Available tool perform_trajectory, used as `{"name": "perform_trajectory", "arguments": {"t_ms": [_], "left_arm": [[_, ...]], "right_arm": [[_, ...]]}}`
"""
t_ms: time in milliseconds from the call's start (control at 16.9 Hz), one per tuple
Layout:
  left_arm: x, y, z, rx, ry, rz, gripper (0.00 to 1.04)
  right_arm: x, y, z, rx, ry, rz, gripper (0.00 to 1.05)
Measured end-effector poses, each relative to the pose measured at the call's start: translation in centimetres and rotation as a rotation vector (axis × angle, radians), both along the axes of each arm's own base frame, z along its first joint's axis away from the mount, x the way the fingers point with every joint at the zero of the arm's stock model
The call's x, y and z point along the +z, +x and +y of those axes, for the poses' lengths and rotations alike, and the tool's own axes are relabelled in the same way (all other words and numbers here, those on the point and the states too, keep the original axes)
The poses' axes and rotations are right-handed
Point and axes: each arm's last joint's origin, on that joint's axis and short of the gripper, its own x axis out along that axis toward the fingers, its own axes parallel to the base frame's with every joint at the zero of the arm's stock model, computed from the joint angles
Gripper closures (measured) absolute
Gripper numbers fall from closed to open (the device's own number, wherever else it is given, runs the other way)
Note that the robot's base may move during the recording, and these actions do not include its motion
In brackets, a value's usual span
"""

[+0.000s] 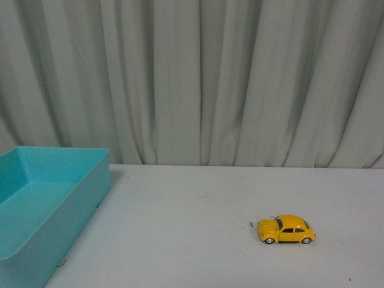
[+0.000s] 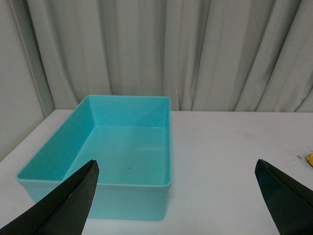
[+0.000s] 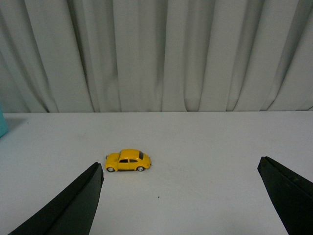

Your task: Wind up and store yellow beetle toy

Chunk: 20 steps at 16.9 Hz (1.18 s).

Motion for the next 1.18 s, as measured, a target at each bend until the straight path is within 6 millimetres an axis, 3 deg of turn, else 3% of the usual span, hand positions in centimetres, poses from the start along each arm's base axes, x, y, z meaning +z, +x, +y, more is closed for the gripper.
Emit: {"name": "perform_trajectory", "arguments": {"t_ms": [1184], "left_arm": [[0.0, 0.0, 0.0, 0.0, 0.0, 0.0, 0.07]], "right_arm": [[0.0, 0.0, 0.0, 0.0, 0.0, 0.0, 0.07]]}}
